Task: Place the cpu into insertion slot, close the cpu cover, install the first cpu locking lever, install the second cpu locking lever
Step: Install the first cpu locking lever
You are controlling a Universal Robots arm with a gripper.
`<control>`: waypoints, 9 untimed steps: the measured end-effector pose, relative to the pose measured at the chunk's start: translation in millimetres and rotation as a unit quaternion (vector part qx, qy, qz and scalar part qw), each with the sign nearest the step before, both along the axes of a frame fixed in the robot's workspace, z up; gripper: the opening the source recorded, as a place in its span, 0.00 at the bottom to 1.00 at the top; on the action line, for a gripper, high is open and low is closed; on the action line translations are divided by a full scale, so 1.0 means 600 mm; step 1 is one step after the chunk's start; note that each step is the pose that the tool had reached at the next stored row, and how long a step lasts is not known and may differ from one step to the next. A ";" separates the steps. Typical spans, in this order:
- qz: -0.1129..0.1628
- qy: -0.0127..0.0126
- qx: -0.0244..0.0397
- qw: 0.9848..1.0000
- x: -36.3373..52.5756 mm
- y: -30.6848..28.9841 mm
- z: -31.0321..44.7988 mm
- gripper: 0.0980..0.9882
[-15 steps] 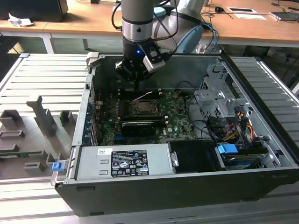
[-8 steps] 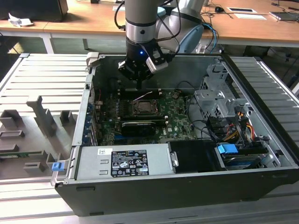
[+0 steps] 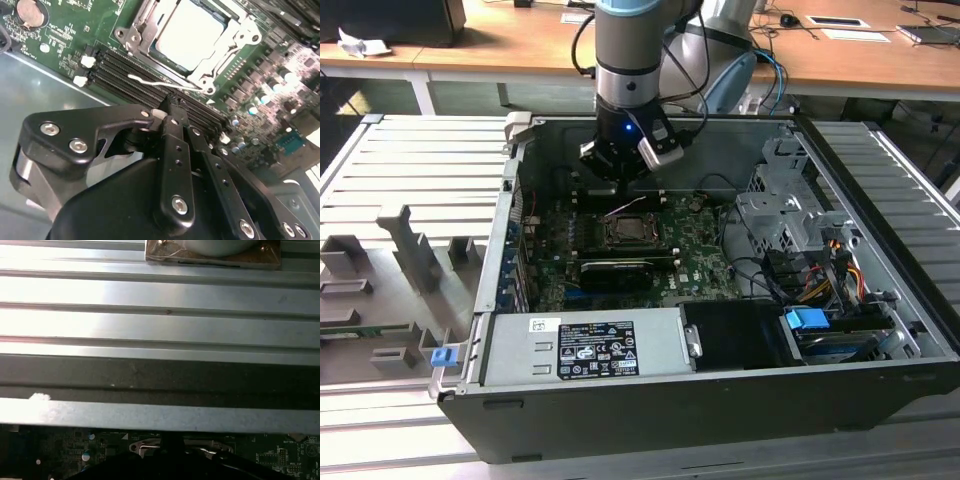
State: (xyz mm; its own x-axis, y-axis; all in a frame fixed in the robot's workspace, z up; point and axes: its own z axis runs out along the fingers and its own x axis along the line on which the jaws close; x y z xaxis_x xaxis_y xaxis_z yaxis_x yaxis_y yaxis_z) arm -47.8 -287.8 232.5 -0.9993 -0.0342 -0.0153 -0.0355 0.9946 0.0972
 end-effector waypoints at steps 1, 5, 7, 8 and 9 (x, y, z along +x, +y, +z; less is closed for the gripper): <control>0.000 0.000 0.000 1.000 0.002 0.0000 -0.004 0.01; 0.002 0.000 0.000 1.000 0.011 0.0000 -0.007 0.01; 0.009 0.000 0.000 1.000 0.013 0.0000 -0.008 0.01; 0.010 0.000 0.000 1.000 0.014 0.0000 -0.009 0.01; 0.010 0.000 0.000 1.000 0.014 0.0000 -0.009 0.01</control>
